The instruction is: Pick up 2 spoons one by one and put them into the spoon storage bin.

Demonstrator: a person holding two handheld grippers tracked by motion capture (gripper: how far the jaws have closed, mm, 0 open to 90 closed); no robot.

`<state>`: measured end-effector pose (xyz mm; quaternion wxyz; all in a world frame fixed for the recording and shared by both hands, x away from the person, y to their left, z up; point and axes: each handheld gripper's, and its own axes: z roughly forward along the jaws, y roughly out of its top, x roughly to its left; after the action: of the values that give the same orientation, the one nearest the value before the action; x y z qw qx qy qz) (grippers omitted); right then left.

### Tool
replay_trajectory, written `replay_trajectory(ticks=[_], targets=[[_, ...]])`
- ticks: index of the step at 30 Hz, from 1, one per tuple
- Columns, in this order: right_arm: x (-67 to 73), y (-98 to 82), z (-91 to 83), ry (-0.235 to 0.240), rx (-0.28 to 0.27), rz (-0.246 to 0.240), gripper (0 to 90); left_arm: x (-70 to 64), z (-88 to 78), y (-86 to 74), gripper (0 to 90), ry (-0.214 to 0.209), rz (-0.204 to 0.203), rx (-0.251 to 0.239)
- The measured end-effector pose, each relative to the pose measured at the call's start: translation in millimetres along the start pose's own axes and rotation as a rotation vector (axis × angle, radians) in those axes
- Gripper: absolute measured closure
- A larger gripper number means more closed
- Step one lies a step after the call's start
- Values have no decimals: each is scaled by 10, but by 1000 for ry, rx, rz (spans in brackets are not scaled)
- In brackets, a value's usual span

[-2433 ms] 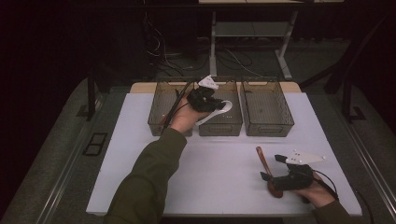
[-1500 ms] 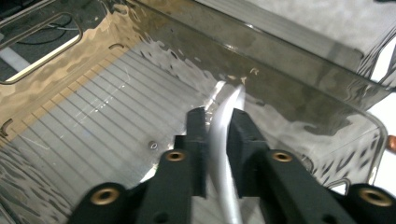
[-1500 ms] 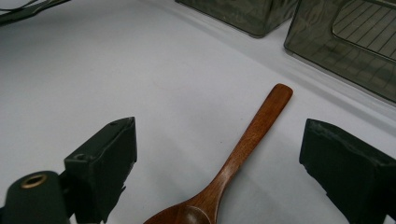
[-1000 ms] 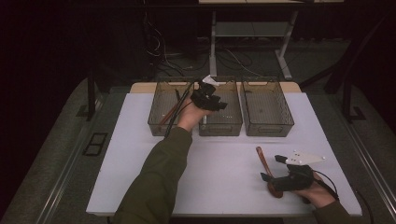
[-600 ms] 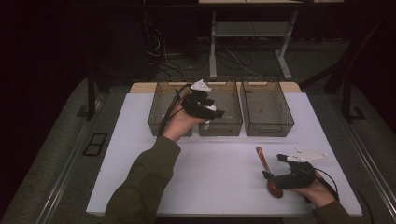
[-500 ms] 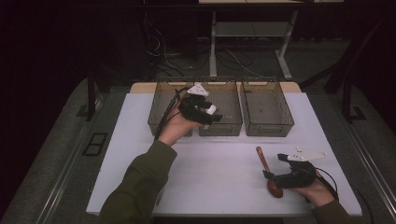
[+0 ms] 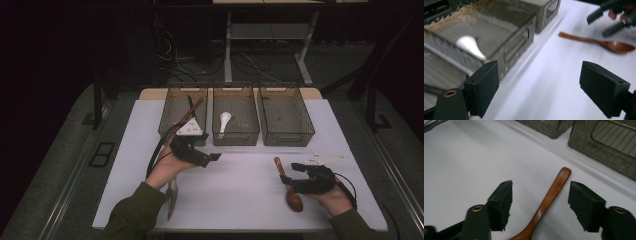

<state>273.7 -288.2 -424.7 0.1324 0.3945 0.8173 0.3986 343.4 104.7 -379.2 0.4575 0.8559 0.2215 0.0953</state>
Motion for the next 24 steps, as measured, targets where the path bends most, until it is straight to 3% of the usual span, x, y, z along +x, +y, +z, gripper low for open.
replay_trajectory(ticks=[7,12,19,24], targets=[[-99,98,49,-46,18,30,573,-70,-213,-377,129,10,-46,-18],[-170,183,89,-50,23,44,709,-115,-340,-590,102,21,-60,-23],[-313,308,210,-64,60,66,861,-215,-426,-791,60,16,-100,-23],[-414,349,361,-78,117,76,894,-279,-446,-868,6,15,-116,-18]])
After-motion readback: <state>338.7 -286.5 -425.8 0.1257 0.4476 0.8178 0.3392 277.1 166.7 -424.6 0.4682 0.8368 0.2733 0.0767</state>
